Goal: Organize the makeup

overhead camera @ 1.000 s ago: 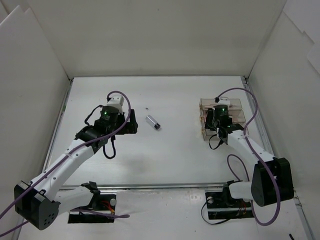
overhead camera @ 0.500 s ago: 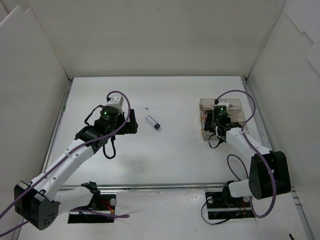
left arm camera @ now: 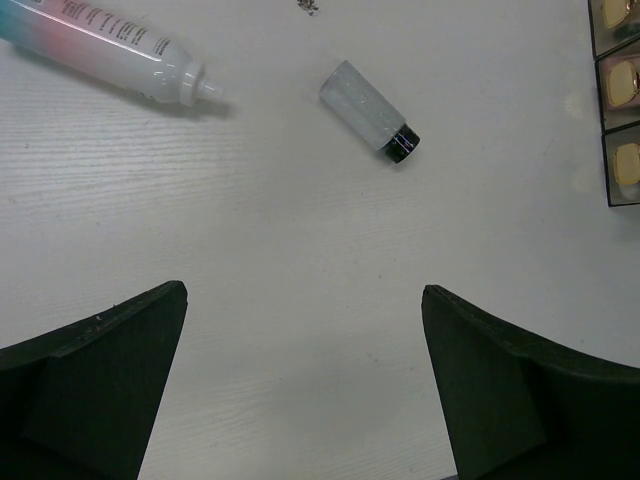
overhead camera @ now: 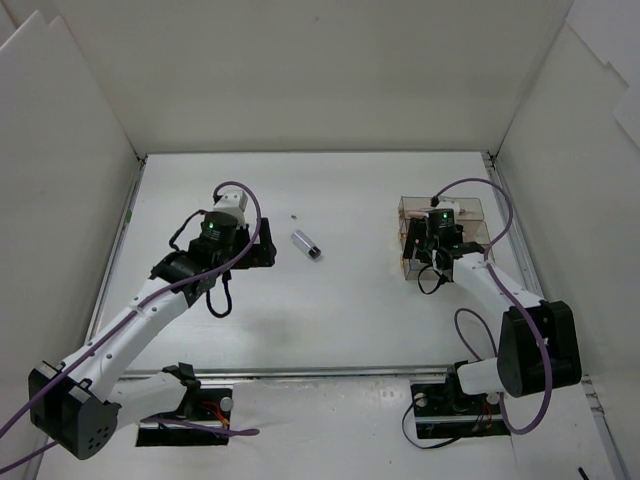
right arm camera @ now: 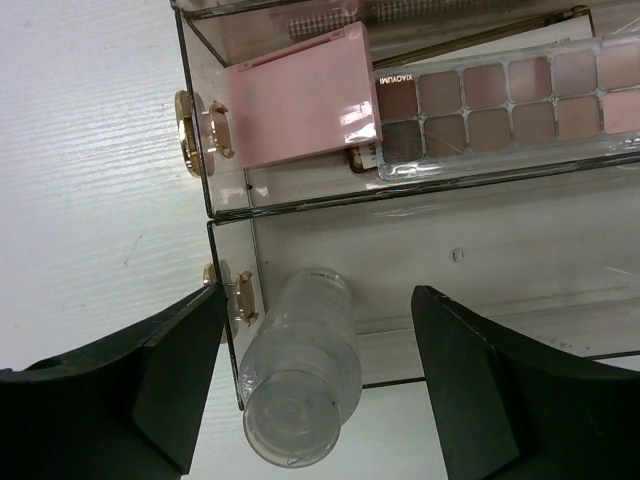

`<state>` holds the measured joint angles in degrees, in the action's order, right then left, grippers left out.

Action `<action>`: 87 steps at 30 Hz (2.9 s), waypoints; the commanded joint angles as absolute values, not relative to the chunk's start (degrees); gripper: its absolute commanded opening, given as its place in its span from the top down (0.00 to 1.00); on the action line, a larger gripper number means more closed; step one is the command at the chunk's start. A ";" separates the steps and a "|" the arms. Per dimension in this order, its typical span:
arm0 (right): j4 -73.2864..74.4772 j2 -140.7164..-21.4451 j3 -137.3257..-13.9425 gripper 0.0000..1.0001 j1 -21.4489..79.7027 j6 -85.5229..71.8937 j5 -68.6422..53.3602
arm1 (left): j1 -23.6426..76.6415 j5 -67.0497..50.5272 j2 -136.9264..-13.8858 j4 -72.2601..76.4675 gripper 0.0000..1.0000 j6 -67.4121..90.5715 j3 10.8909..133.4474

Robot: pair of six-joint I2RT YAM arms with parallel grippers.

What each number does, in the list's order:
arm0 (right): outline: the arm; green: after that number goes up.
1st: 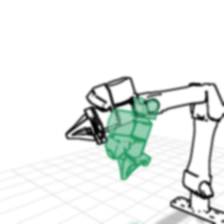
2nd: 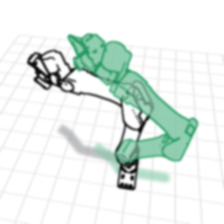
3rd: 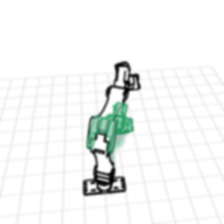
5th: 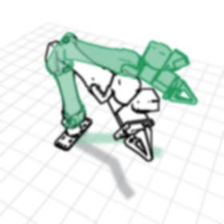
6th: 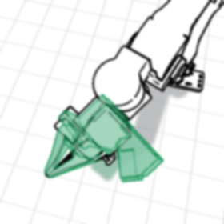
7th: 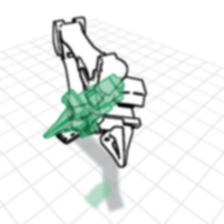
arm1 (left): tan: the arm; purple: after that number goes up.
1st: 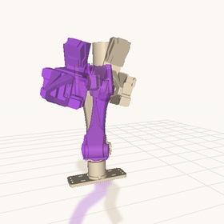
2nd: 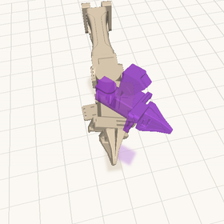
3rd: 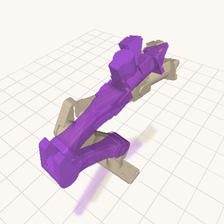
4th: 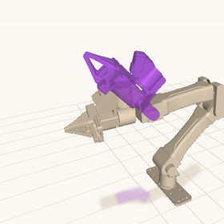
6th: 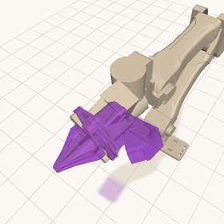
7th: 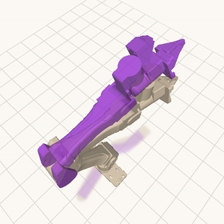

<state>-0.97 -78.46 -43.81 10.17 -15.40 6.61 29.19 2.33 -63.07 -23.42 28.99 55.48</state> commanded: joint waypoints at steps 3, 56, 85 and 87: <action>-0.26 -73.13 -47.55 0.26 10.19 -16.08 8.17 | 28.83 1.41 -63.81 -22.06 0.00 30.58 57.74; 17.49 -46.32 -52.03 0.19 17.84 -10.90 3.60 | 30.40 -13.63 -113.29 -21.55 0.19 -70.57 86.40; 18.19 -45.88 -52.03 0.18 17.67 -9.49 2.55 | 32.61 -26.54 -120.50 -44.39 0.93 -58.29 97.74; 18.02 -46.40 -52.47 0.18 17.67 -9.58 0.88 | 32.61 -27.76 -118.93 -41.15 0.99 -52.23 96.42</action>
<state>20.82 -45.30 -50.63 17.67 -10.17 3.05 32.25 -24.14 -122.26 -40.93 -60.49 95.90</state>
